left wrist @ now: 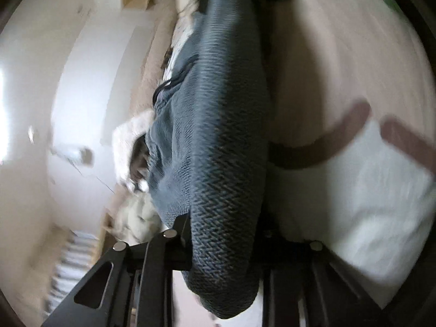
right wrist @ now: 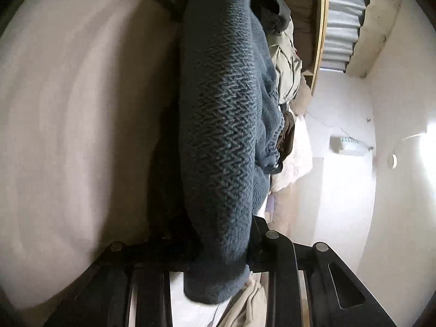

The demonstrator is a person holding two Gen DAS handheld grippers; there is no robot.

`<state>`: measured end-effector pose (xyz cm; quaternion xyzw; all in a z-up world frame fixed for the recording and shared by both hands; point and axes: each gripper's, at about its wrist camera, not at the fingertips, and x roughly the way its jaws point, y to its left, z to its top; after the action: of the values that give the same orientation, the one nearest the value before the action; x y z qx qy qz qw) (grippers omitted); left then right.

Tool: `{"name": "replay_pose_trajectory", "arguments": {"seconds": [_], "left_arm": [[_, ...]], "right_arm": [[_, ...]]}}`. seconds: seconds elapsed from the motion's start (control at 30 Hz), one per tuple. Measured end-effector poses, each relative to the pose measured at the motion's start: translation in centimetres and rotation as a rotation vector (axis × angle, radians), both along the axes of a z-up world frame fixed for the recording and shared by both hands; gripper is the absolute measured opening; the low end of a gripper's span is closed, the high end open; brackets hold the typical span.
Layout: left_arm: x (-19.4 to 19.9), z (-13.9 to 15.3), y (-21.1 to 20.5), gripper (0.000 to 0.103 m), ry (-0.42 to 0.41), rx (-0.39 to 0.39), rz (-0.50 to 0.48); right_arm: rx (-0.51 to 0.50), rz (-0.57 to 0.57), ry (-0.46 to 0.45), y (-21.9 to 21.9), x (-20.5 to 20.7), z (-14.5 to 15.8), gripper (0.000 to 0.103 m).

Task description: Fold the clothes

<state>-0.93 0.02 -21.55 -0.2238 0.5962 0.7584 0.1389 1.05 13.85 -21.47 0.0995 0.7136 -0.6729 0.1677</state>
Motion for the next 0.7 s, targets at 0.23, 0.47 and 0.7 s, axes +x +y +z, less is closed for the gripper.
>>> {"name": "replay_pose_trajectory", "arguments": {"seconds": [0.23, 0.47, 0.7], "left_arm": [[-6.3, 13.3, -0.2, 0.019, -0.079, 0.312, 0.100], [-14.2, 26.9, 5.5, 0.018, -0.052, 0.597, 0.058], [-19.1, 35.0, 17.5, 0.018, -0.097, 0.814, -0.089]], "right_arm": [[0.066, 0.105, 0.091, 2.3, -3.0, 7.0, 0.018], [0.067, -0.107, 0.248, 6.8, -12.8, 20.8, 0.018], [-0.050, -0.482, 0.212, 17.4, -17.3, 33.2, 0.018]]}}
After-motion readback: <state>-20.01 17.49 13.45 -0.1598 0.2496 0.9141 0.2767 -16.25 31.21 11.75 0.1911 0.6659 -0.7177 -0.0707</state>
